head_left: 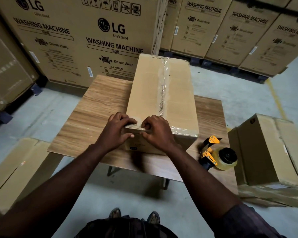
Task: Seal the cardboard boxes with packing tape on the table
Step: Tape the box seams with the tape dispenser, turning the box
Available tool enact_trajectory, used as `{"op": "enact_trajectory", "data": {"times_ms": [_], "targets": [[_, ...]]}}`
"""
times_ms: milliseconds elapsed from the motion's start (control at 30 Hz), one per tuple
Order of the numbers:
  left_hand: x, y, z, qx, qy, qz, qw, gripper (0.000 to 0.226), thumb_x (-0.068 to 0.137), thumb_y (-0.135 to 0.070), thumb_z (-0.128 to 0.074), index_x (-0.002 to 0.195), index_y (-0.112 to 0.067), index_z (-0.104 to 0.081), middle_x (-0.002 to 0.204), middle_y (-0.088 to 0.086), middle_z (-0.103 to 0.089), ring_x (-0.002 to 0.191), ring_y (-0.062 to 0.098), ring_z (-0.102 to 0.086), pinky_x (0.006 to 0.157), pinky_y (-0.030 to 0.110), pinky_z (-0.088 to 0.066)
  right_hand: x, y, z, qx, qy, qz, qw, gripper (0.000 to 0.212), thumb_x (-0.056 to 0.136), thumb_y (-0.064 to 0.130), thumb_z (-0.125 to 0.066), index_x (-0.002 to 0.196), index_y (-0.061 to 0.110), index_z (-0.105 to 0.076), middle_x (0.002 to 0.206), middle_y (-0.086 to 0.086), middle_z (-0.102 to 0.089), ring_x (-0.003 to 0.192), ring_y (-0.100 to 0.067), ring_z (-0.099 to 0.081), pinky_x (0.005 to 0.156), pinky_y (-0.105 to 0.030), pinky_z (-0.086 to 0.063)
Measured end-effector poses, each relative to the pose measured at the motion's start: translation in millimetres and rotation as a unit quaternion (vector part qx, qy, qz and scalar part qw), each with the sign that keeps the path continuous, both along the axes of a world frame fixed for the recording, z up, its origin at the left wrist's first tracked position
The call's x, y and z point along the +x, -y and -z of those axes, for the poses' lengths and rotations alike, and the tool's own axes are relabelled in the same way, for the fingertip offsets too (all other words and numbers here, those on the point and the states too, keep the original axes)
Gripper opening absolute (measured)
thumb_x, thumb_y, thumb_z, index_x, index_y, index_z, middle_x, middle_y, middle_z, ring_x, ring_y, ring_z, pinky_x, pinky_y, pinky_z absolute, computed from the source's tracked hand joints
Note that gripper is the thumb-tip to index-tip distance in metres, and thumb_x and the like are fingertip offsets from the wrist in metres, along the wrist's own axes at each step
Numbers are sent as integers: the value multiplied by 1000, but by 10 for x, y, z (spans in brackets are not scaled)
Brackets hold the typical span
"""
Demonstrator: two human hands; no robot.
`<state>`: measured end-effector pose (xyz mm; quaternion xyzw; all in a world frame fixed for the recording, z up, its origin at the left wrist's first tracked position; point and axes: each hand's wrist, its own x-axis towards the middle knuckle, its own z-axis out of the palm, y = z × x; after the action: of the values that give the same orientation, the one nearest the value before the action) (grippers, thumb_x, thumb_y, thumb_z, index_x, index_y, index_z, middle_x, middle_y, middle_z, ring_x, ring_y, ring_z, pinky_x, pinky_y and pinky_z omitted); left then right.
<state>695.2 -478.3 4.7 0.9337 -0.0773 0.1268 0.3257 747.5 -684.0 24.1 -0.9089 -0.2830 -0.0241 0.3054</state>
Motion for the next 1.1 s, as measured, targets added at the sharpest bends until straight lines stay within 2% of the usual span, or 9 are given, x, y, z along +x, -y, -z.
{"op": "enact_trajectory", "data": {"times_ms": [100,200,367,500,633,700,767,900,1100], "targets": [[41,-7,-26,-30,4,-6,1000,39,79,-31,-80,116,-30,-68,111,-7,-55,104,13,-48,95,40,-45,49,-123,-66,-1,-5,-8,1000,22,74,40,-74,90,28,-66,77,11,-62,78,-16,-58,74,-37,-47],[25,-51,14,-54,-20,6,998,47,77,-13,-81,119,-29,-68,111,-9,-53,105,11,-50,94,41,-50,12,-104,-5,2,6,5,1000,24,72,38,-73,93,29,-66,81,11,-61,81,-16,-56,77,-37,-45],[-132,34,14,-222,-63,-73,970,65,74,-5,-85,127,-30,-58,121,-7,-50,99,1,-58,83,18,-54,-10,-74,17,-18,-2,8,1000,34,67,24,-75,98,29,-64,88,11,-58,87,-19,-55,80,-40,-45],[-207,151,151,-315,-75,-195,926,32,84,-11,-79,103,-24,-57,98,-9,-64,82,-1,-62,80,32,-55,37,-176,-51,-10,-19,14,1000,30,72,47,-79,91,28,-65,80,10,-59,81,-19,-57,76,-39,-47],[-246,328,156,-316,-72,-269,907,17,89,-14,-75,92,-20,-59,86,-15,-64,75,-8,-59,71,14,-46,-7,-183,36,12,0,46,999,34,72,56,-74,89,28,-64,78,10,-57,79,-18,-56,77,-40,-45],[-269,427,151,-327,-73,-281,899,15,89,-15,-75,93,-16,-61,84,-12,-65,75,-2,-60,68,16,-44,-19,-213,46,9,2,64,998,38,72,60,-74,87,27,-63,79,9,-59,81,-19,-57,78,-40,-45],[-305,544,163,-307,-113,-255,910,15,89,-7,-70,101,-15,-66,90,-7,-67,80,9,-61,70,19,-44,-23,-277,26,-16,20,67,997,42,73,65,-71,87,27,-63,83,6,-62,84,-23,-59,78,-41,-44],[-354,783,184,-265,-170,-192,930,32,91,-1,-65,123,-6,-65,100,0,-66,92,12,-60,62,0,-38,-78,-441,4,-50,51,33,997,49,77,68,-68,92,22,-61,90,0,-63,89,-26,-58,77,-41,-43],[-262,485,335,-198,-277,-186,922,24,94,-12,-61,116,-12,-70,108,4,-72,101,23,-65,71,25,-38,-142,-634,49,-126,112,66,984,48,74,56,-78,99,20,-58,96,-3,-63,90,-27,-59,75,-40,-43]]}}
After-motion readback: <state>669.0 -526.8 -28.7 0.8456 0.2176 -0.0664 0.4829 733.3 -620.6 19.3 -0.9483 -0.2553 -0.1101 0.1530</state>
